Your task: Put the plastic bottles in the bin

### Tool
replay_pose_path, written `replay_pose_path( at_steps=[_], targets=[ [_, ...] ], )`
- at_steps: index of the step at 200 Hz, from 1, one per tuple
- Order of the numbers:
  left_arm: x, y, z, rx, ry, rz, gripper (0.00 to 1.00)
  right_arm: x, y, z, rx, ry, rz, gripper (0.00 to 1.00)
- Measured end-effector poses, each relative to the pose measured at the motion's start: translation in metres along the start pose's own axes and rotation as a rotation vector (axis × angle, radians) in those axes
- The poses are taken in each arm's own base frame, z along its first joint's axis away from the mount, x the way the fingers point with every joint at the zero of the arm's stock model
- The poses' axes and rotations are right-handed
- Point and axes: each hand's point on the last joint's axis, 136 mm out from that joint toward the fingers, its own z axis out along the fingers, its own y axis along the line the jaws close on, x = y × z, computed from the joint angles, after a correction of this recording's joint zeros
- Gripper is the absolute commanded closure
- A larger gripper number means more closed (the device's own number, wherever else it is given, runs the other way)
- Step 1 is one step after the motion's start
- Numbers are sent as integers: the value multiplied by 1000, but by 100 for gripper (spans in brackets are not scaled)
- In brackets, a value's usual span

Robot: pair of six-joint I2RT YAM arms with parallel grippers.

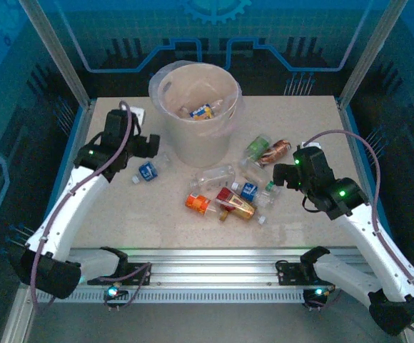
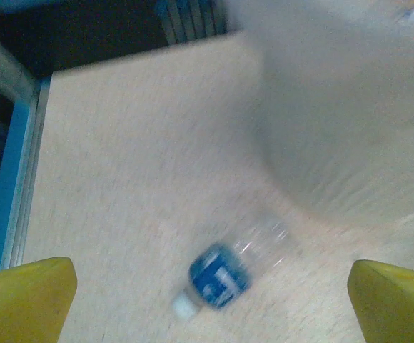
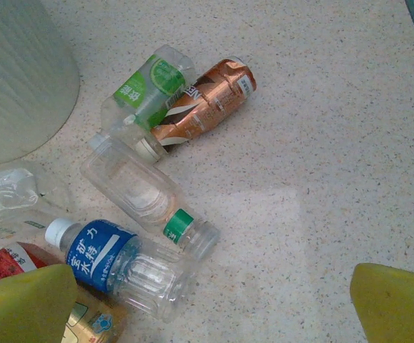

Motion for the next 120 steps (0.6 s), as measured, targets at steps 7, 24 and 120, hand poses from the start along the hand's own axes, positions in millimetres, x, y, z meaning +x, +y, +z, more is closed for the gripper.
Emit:
replay_pose_path(
  at_steps=[7,24,120],
  targets=[
    [17,5,10,-10,42,-18,1,0,0,1,2,1,-1,0],
    [50,9,28,-11,127,-54,1,1,0,4,9,11,-5,0],
    [92,-7,104,112,297,-186,1,3,1,8,20,24,15,0]
  ],
)
